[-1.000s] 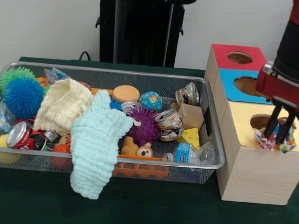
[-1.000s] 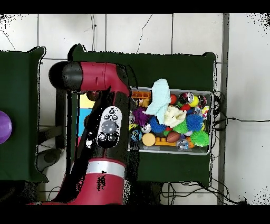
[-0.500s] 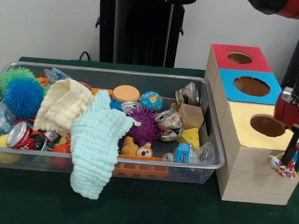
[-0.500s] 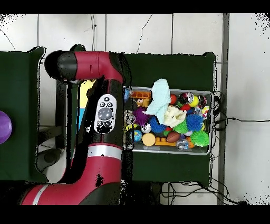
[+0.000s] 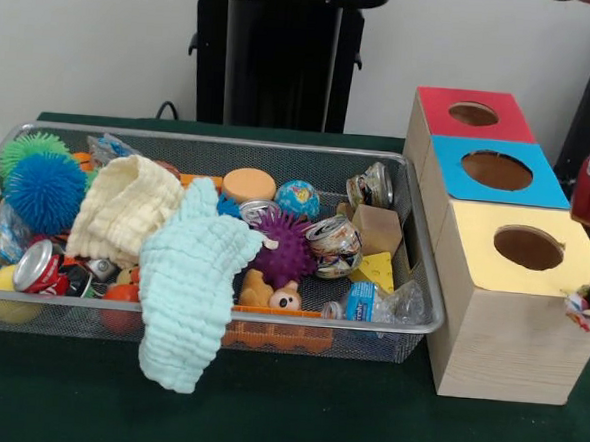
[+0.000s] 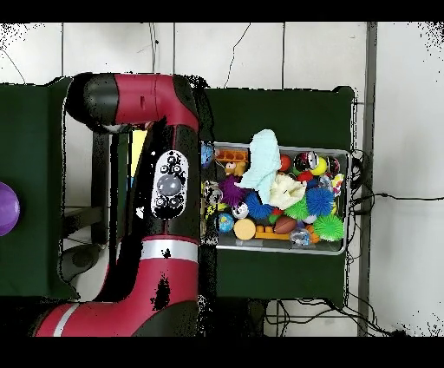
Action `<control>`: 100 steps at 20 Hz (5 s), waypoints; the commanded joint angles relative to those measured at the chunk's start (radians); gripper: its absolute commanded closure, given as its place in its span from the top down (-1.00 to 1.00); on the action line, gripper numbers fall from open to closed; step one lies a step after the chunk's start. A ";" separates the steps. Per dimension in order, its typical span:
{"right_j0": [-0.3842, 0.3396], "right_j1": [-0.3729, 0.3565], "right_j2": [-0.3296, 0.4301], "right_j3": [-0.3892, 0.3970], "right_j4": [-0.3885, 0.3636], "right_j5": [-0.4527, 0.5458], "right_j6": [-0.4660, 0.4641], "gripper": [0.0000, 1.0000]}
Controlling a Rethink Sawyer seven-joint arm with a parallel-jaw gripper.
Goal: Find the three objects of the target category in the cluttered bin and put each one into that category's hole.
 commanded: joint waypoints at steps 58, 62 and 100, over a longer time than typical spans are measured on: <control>0.010 -0.164 -0.002 0.473 -0.054 -0.167 0.188 -1.00; 0.036 -0.147 -0.008 0.453 -0.035 -0.158 0.237 -1.00; 0.011 -0.098 0.006 0.386 0.026 -0.132 0.171 -1.00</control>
